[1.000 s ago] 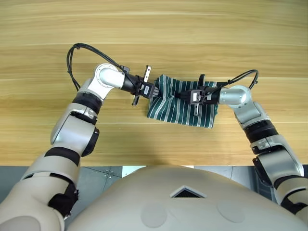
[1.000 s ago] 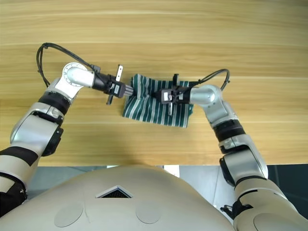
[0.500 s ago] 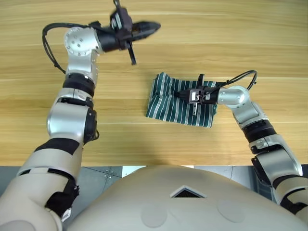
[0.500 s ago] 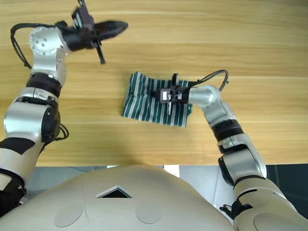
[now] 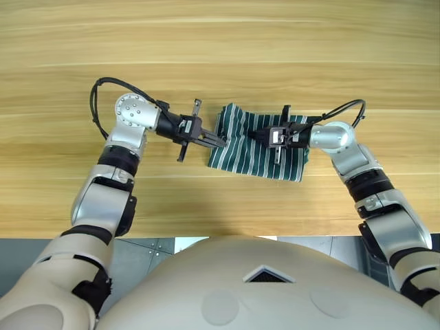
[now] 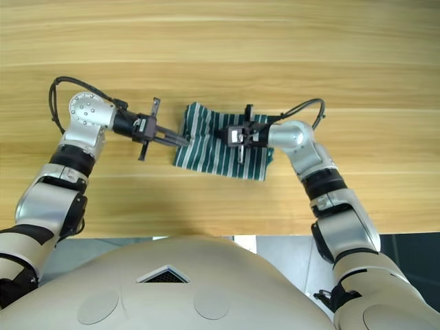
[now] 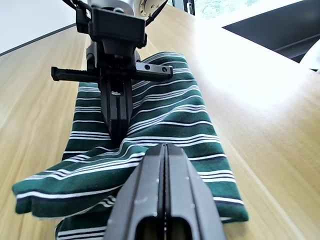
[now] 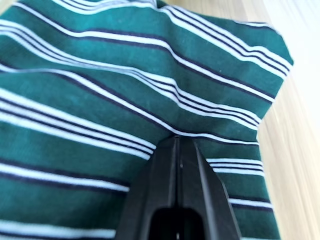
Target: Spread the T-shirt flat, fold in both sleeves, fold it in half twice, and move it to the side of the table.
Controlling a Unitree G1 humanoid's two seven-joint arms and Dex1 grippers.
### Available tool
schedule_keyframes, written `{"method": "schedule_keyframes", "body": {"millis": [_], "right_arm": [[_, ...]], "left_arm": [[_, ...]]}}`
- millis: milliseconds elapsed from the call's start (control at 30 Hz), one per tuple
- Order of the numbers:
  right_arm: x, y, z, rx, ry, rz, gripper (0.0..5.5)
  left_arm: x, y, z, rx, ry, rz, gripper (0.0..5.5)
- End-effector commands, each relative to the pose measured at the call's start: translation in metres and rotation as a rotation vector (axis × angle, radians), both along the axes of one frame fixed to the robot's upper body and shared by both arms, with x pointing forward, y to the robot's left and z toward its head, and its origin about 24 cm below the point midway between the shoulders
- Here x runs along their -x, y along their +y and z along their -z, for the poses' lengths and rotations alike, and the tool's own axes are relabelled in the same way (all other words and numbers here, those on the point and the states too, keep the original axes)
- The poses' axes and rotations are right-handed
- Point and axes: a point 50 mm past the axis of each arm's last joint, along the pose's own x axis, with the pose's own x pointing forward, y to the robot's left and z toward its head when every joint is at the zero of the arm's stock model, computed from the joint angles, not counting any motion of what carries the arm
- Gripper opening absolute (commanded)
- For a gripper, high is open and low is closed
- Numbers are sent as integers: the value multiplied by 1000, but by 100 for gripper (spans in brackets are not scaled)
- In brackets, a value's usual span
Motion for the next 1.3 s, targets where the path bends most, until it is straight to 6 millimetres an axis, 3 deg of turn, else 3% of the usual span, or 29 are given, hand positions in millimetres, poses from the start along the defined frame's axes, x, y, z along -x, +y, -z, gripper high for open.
{"method": "schedule_keyframes", "body": {"millis": [33,333,600,767,1067,1233,1300], "right_arm": [[7,-4,17,80,70,7,0],[7,-4,17,86,62,9,0],[6,-2,16,86,59,-1,0],[7,-1,15,80,58,-4,0],[16,-2,23,90,96,-19,0],[20,-4,27,74,109,-2,0],[18,-6,22,43,91,18,0]], "left_arm": [[-12,-11,-6,21,-38,-44,2],[-16,-22,3,22,-32,-108,2],[-20,-5,31,-296,-133,-231,2],[-35,7,34,-420,-196,-380,2],[-76,3,-2,-235,-263,-776,2],[-96,33,-23,-162,-292,-1114,2],[-100,42,-33,-53,-259,-1191,2]]}}
